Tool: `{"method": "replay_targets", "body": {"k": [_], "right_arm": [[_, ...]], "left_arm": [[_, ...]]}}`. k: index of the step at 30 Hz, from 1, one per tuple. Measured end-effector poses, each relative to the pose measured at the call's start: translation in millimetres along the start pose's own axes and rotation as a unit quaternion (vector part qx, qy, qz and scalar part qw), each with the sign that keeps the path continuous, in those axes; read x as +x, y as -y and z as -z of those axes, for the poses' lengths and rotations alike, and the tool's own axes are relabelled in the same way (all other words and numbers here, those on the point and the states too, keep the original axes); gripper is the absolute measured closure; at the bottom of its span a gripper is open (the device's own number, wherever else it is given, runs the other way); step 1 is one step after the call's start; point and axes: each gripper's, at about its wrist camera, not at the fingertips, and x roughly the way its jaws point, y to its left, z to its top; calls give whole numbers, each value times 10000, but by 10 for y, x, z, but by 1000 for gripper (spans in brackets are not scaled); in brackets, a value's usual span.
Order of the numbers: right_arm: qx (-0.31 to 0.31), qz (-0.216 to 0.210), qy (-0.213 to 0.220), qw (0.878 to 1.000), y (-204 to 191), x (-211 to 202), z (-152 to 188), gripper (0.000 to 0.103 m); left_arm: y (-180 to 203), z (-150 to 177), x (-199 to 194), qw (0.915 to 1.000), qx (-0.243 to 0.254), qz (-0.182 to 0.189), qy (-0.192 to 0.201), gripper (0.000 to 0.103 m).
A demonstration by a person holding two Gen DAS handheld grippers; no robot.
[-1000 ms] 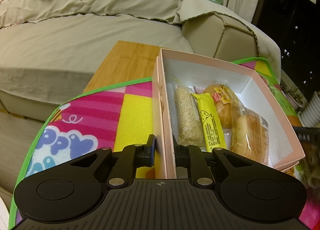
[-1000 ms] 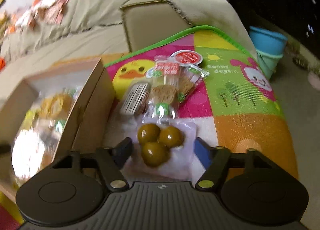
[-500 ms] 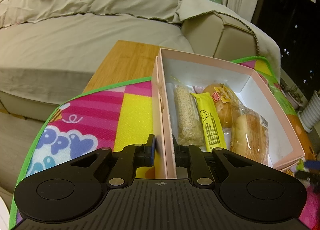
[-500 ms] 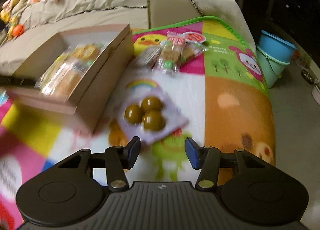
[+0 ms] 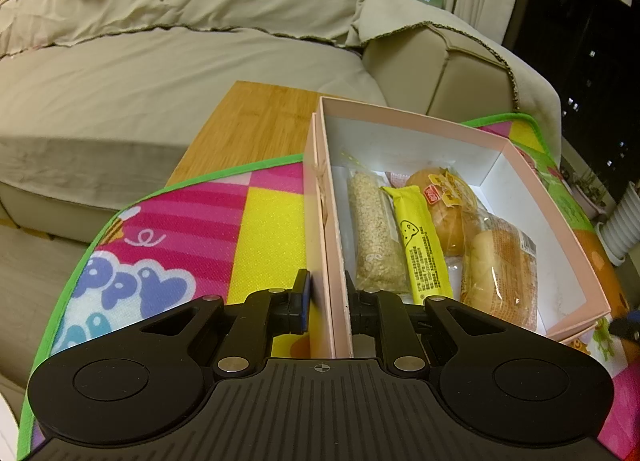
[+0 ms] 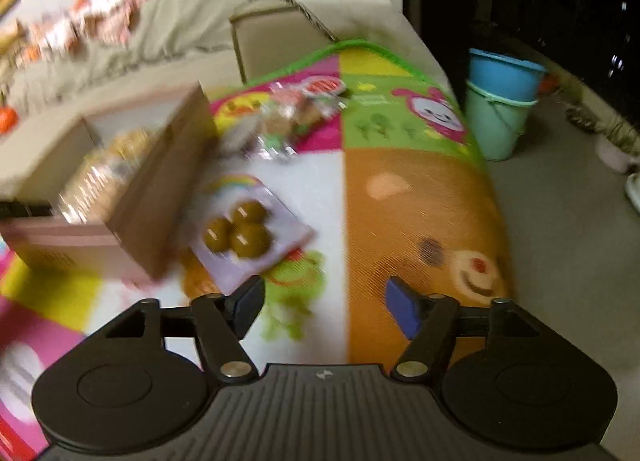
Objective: Organize objects
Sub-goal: 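Move the open right gripper over the purple tray of chocolate balls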
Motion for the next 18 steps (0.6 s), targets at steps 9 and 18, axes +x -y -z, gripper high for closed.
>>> {"method": "replay_targets", "body": {"k": [9,18], "right_arm": [[213,-381,101,9990,-237,434,-254,28],[128,-373,45,9992,-218,319,-168,54]], "left_arm": [[-15,5,7,10000,-25,21,-11,87],[-13,2,-2,10000,-23,29,-20,87]]}}
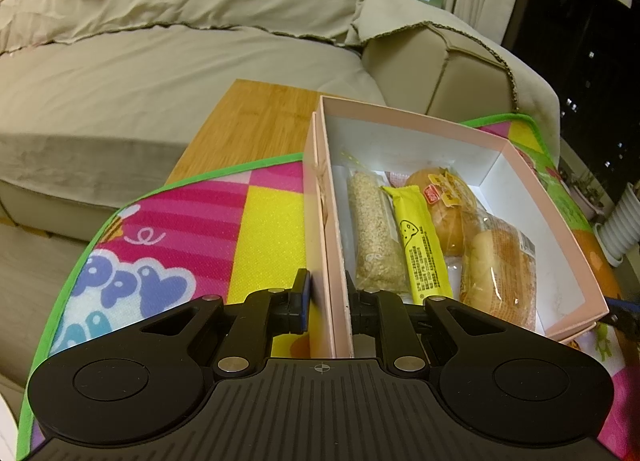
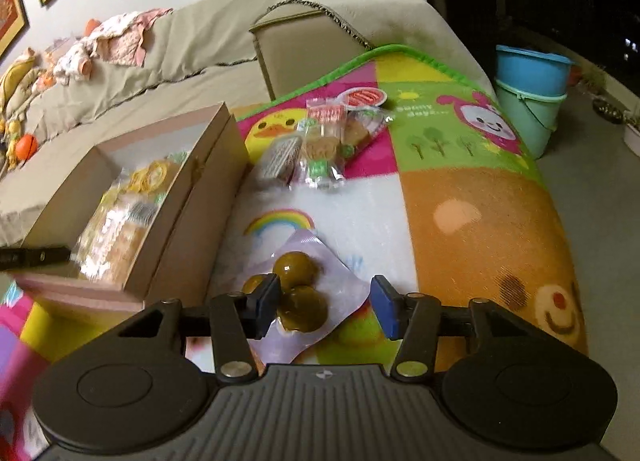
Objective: Organize objects
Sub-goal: 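Move the open right gripper over the purple tray of chocolate balls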
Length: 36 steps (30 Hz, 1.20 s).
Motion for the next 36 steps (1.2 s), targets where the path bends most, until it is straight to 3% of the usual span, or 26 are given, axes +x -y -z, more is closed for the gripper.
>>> {"method": "replay_targets", "body": {"k": [6,7,9,10,17,20,26,29,36], "right_arm": [[-303,631,118,9975,45,-219,127,51],[-261,582,121,9979,60,-243,135,47],[-83,332,83,9994,83,-271,146,22],[-44,288,90,9995,71,-269,155,20],[-201,261,67,9994,-159,-17,143,20],[-321,278,73,9991,-229,49,108,38],[-681,213,-69,9974,-232,-83,198,42],[-1061,179,-204,9940,-216,-216,316,39],[-1351,1029,-172,9853,-68,-420,400,31]], "left_arm": [[0,0,0,10000,5,-1,-2,87],[-1,3,-2,10000,7,-1,-2,87],[0,-1,-1,10000,0,-7,-2,87],[-1,0,-2,10000,4,-8,-2,87],[-3,-1,-7,10000,14,-3,-7,87],[-2,-2,-7,10000,12,4,-9,87],[-3,-1,-10,10000,10,2,-3,87],[2,-3,-8,10000,8,6,-4,87],[3,-7,-9,10000,6,5,-5,87]]}}
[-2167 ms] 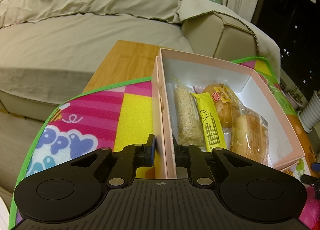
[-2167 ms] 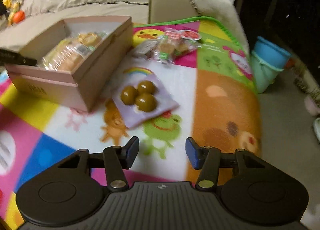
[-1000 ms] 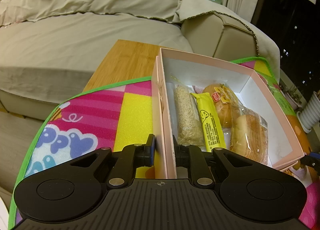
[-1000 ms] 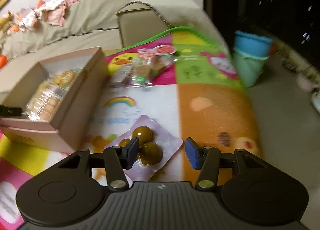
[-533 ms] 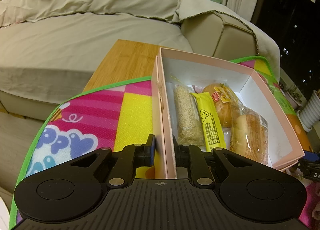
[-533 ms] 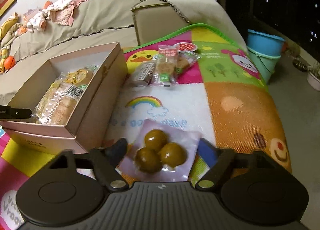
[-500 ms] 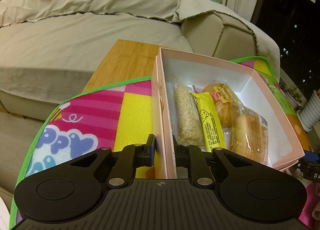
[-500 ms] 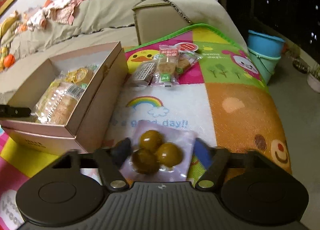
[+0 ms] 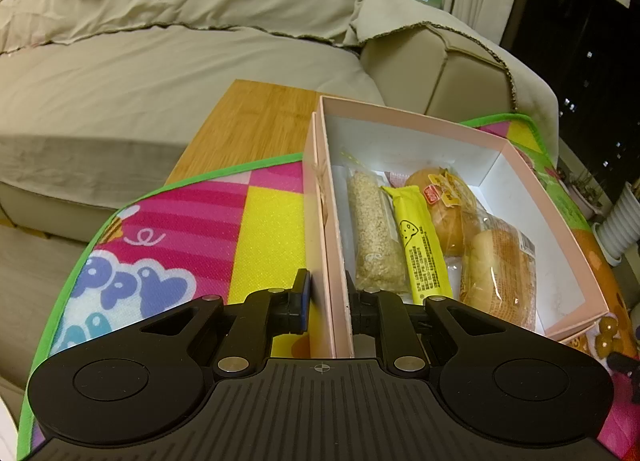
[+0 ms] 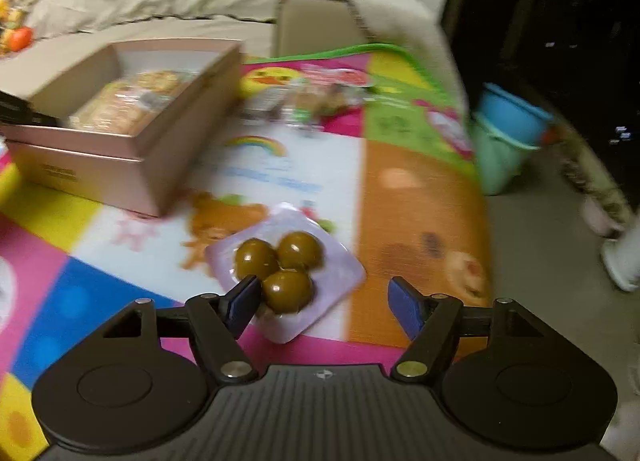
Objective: Organize objects
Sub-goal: 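Move the open right gripper over the purple tray of chocolate balls, then grasp the purple tray of three chocolate balls with the right gripper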
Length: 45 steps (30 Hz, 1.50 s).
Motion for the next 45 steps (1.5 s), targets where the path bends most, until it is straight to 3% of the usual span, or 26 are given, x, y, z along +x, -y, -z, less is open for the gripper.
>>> {"method": "replay_targets", "body": {"k": [2,5,7,13,20,24,32,36,40,43,45], "right_arm": [[175,99,-8,9998,63,-9,6,29],[527,-154,-25,9985,134,-22,20,19],[614,-325,-34,9976,119,-17,23,17],[710,-531,-37,9961,-62,82,0,14],[371,-1255,129,9913,-319,-57,5,12],[74,-836,289,9961,-391,-118,-33,10],[443,-325,249,9982,-274,206,-186,8],[11,-490,285,9984,-262,380,-310,4],[218,-1077,22,9939,-212,468,-375,4],[67,-1124,33,9936,-303,380,-307,14],[8,-1126,66,9936,-366,273,-253,31]], "left_arm": [[-1,0,0,10000,2,-1,1,87],[-1,0,0,10000,-1,0,1,87],[-1,1,-1,10000,1,-3,3,87],[-1,1,-2,10000,6,-3,4,87],[1,1,-2,10000,20,-20,-1,87],[17,-9,-6,10000,35,-30,5,87],[28,-13,2,9999,87,-53,14,87],[31,-9,6,9999,92,-55,18,87],[29,-12,5,10000,79,-32,22,87],[26,-17,8,10000,71,-23,30,87],[22,-16,8,10000,73,-22,29,87]]}}
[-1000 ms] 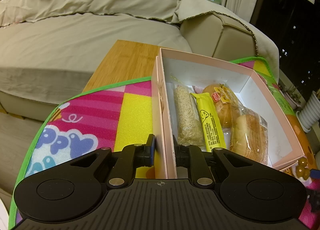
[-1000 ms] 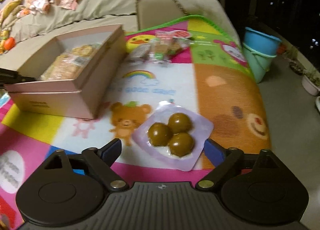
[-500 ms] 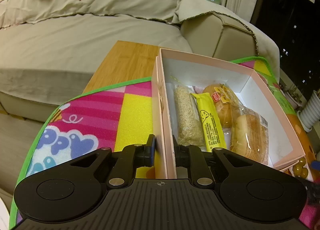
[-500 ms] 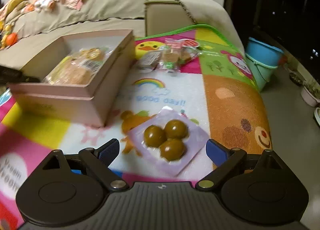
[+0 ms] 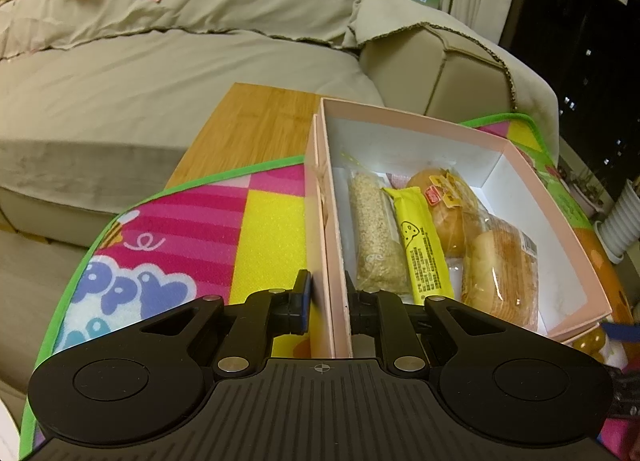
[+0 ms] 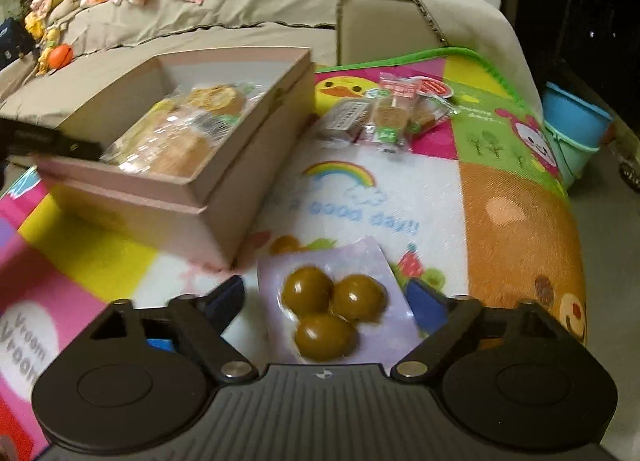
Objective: Organize objects
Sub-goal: 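Grasp the purple tray of three chocolate balls with the right gripper, then carry the chocolate tray into the box and open the right gripper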
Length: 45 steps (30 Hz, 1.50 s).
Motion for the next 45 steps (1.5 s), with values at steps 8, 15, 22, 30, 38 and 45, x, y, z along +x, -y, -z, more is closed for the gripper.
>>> {"method": "replay_targets", "body": {"k": [8,15,22,30,38,45], "right_arm": [[-106,118,-231,9996,-178,-307,113,45],[6,43,-33,10000,-185,-664,-8,75],[-238,60,-49,9997,-252,-557,61,31],[-68,1,-288,9996,-145,-242,162,24],[-345,-135,-279,9989,-332,-425,158,45],[-363,-447,117,9983,-440,-809,-138,45]], "left_arm": [[-7,-7,4,10000,-12,2,5,87],[-10,-18,13,10000,-28,-9,13,88],[-7,-20,17,10000,-28,-2,13,87],[-10,-11,18,10000,-20,9,4,88],[-18,-7,35,10000,-33,5,16,88],[-29,-1,37,10000,-51,32,37,87]]}}
